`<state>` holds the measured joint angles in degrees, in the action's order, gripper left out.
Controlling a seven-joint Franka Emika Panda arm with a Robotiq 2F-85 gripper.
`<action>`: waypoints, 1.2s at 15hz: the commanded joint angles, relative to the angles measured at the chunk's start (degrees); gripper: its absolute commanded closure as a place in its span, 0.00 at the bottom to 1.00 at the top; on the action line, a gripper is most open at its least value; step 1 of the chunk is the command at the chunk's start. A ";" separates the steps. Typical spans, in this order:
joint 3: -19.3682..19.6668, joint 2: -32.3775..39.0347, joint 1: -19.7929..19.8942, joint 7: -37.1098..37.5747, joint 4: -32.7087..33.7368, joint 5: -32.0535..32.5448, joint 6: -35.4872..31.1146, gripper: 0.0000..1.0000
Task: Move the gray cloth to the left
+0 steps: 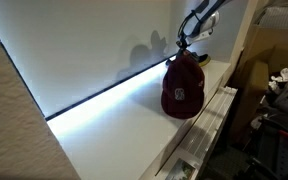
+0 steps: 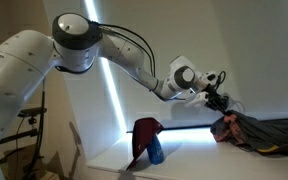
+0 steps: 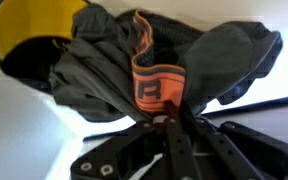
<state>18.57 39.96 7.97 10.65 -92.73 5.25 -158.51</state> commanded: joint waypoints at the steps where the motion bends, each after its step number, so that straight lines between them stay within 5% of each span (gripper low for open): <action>1: 3.42 -10.64 -2.76 -2.51 -7.65 5.56 -7.53 0.98; 4: 2.33 -19.49 -0.98 -8.01 -13.02 7.06 -12.34 0.98; 6: -3.27 -26.54 3.56 -16.09 -17.87 4.74 -14.69 0.98; 10: -21.21 -40.04 15.99 -33.58 -29.41 -6.42 -16.49 0.98; 11: -23.47 -43.43 17.08 -38.10 -31.82 -10.18 -15.25 0.98; 12: -21.51 -46.58 15.16 -42.67 -33.15 -12.61 -13.72 0.98; 13: -20.26 -49.74 14.69 -38.97 -35.57 -10.10 -15.77 0.98; 14: -24.27 -41.97 17.58 -26.05 -27.72 -4.78 -18.70 0.98; 18: -35.60 -47.38 28.87 -7.49 -26.21 1.52 -15.45 0.98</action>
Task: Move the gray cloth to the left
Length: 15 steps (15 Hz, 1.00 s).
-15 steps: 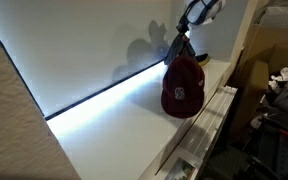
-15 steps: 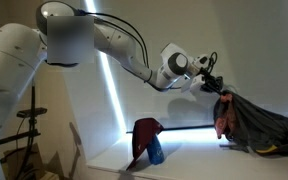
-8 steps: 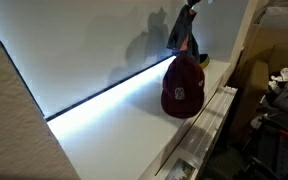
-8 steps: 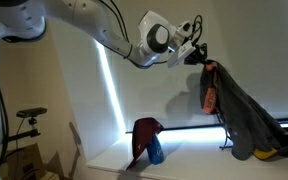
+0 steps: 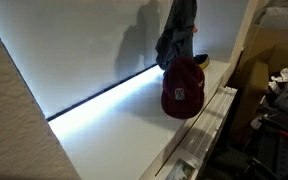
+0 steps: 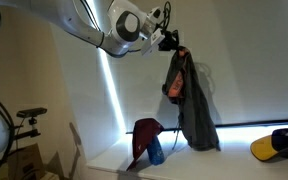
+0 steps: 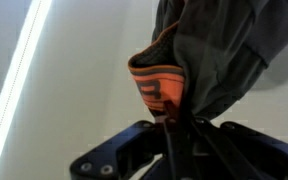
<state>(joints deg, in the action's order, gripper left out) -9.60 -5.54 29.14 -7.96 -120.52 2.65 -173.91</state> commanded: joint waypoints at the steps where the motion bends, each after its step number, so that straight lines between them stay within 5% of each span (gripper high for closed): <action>1: -10.82 -1.58 11.21 16.00 2.47 6.67 -1.27 0.98; 11: -51.06 -20.18 48.54 61.93 7.09 20.60 -2.71 0.98; 15: -65.27 -29.46 57.36 63.18 12.55 15.83 -3.29 0.98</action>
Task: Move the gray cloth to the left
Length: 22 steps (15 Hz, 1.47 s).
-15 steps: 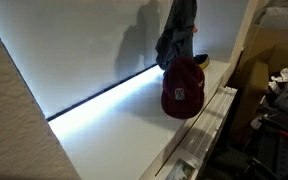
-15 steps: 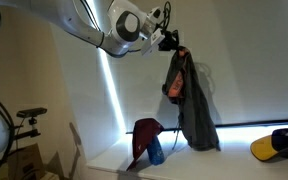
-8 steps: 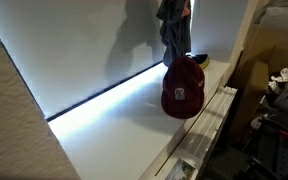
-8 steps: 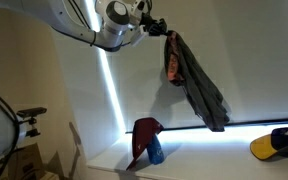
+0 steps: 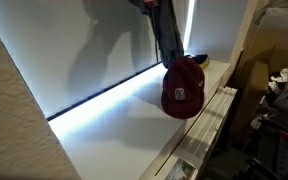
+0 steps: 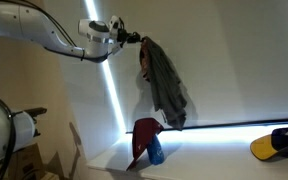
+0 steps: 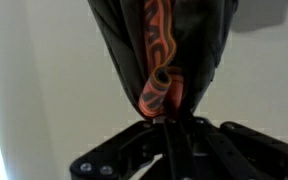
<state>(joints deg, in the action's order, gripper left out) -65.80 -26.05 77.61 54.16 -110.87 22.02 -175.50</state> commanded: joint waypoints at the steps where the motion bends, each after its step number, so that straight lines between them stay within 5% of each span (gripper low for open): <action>1: -12.13 -11.88 11.03 0.64 4.72 -5.57 -2.01 0.98; 5: -18.93 -22.49 15.21 6.03 14.06 -5.63 -0.43 0.98; 9: -27.39 -29.57 19.37 -3.47 24.88 -17.53 3.09 0.98; 14: -49.19 -21.19 31.18 -21.01 41.37 -27.89 17.06 0.98; 15: -39.82 -27.42 23.39 -17.28 33.73 -30.24 12.91 0.68; 16: -41.17 -27.12 24.71 -19.10 35.70 -32.04 14.19 0.91; 19: -39.91 -27.77 23.99 -19.14 35.26 -32.85 14.09 0.71; 22: -39.67 -28.29 23.70 -19.06 35.27 -32.94 14.09 0.68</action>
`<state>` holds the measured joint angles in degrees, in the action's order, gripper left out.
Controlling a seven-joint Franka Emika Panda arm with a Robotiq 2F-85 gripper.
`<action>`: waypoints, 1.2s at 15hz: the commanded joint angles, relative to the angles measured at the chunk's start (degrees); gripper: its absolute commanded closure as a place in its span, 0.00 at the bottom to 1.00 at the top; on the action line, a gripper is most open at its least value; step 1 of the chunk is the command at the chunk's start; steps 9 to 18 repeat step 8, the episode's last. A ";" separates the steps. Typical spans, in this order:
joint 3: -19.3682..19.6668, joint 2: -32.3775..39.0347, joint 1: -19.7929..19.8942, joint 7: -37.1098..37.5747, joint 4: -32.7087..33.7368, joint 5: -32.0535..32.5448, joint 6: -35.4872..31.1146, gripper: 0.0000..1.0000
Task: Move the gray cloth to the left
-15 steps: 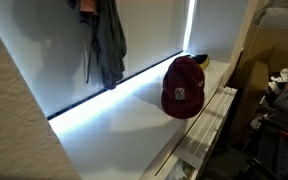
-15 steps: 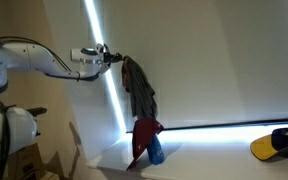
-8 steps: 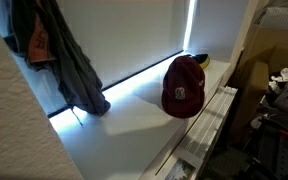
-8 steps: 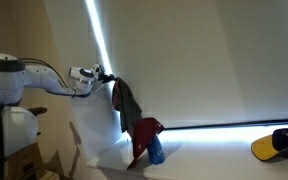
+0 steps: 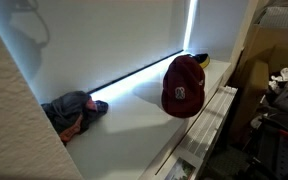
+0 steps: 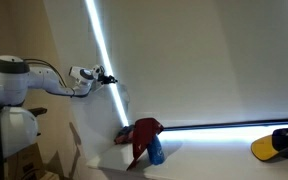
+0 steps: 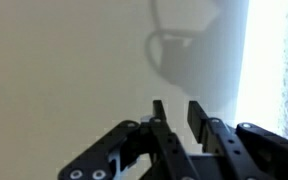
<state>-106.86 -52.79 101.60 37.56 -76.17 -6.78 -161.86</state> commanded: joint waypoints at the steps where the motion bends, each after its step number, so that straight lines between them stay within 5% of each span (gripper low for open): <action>1: 1.43 -1.61 -0.28 -2.46 0.54 -4.14 0.45 0.68; 2: 1.44 -1.62 -0.31 -2.46 0.54 -4.14 0.45 0.68; 3: 0.26 -0.52 -0.18 -3.47 -0.09 -4.34 1.51 0.43; 5: -4.28 2.72 0.62 -8.83 -2.20 -6.98 4.32 0.35; 6: 0.38 -1.29 -0.17 -5.57 0.09 -7.96 3.09 0.54; 8: -0.81 -1.19 0.05 -7.52 -0.62 -9.40 3.96 0.40; 18: -0.81 -1.19 0.05 -7.52 -0.62 -9.40 3.96 0.40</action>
